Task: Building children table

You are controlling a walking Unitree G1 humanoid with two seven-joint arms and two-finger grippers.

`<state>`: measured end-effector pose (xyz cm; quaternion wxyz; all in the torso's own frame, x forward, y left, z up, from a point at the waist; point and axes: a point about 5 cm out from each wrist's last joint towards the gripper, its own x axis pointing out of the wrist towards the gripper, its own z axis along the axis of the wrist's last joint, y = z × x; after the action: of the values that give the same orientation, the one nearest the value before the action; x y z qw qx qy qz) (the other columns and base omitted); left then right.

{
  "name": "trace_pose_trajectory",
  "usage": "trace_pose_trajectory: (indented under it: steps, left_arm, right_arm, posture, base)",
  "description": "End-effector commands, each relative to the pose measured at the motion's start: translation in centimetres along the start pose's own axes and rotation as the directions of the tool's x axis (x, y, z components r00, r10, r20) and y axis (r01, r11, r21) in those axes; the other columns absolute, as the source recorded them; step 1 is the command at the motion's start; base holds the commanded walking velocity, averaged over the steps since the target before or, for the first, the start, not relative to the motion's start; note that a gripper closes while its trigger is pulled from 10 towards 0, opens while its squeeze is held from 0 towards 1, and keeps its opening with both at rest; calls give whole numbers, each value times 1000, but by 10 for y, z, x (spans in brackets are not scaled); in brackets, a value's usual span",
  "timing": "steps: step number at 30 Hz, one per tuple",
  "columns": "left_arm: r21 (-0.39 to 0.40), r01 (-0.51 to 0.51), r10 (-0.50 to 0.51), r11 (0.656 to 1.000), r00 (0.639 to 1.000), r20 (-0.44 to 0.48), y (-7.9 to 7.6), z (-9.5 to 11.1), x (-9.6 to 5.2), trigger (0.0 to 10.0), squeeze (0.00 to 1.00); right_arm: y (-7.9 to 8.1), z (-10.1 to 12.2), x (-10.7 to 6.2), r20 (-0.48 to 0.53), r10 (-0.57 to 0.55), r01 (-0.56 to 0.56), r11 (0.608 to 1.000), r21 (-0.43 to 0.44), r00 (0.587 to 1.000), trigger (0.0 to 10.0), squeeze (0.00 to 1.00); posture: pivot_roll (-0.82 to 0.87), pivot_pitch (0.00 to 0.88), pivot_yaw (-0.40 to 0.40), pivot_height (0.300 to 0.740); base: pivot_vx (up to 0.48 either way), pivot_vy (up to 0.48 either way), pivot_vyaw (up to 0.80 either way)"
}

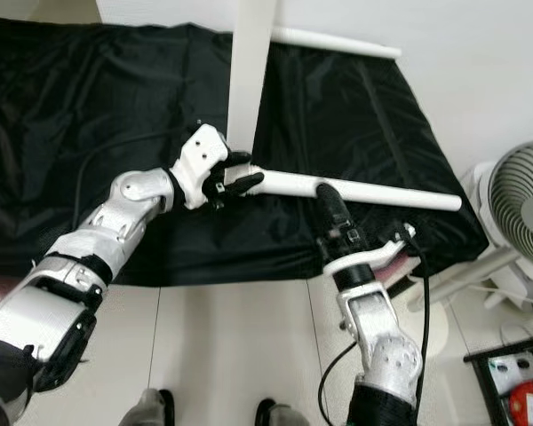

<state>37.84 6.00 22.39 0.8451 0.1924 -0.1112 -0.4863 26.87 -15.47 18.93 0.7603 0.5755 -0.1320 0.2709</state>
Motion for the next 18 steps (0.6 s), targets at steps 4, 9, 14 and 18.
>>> trace_pose_trajectory:
  steps: [4, 9, 14, 18]
  left_arm:
    - [-87, 65, -61, 994, 997, 45, -20, -7, -3, 10000, 0]
    - [-138, 98, -87, 986, 992, 88, -35, -7, -8, 10000, 0]
    - [-197, 128, -105, 972, 987, 125, -49, -5, -16, 10000, 0]
    - [-322, 93, -25, 942, 978, 209, -57, 9, -38, 10000, 0]
  right_arm:
    - [-5, -23, -10, 58, -43, 43, 999, 14, 997, 10000, 0]
    - [-4, -10, -4, 84, -56, 62, 996, -66, 995, 10000, 0]
    - [-5, 6, 1, 134, -77, 99, 982, -160, 988, 10000, 0]
    - [-13, 29, 13, 222, -163, 241, 891, -385, 961, 10000, 0]
  posture:
    - [-9, 191, -45, 740]
    - [-1, 181, -47, 740]
    - [7, 177, -49, 740]
    - [27, 157, -72, 740]
  base:
    - [0, 0, 0]
    - [0, 0, 0]
    - [0, 0, 0]
    - [0, 0, 0]
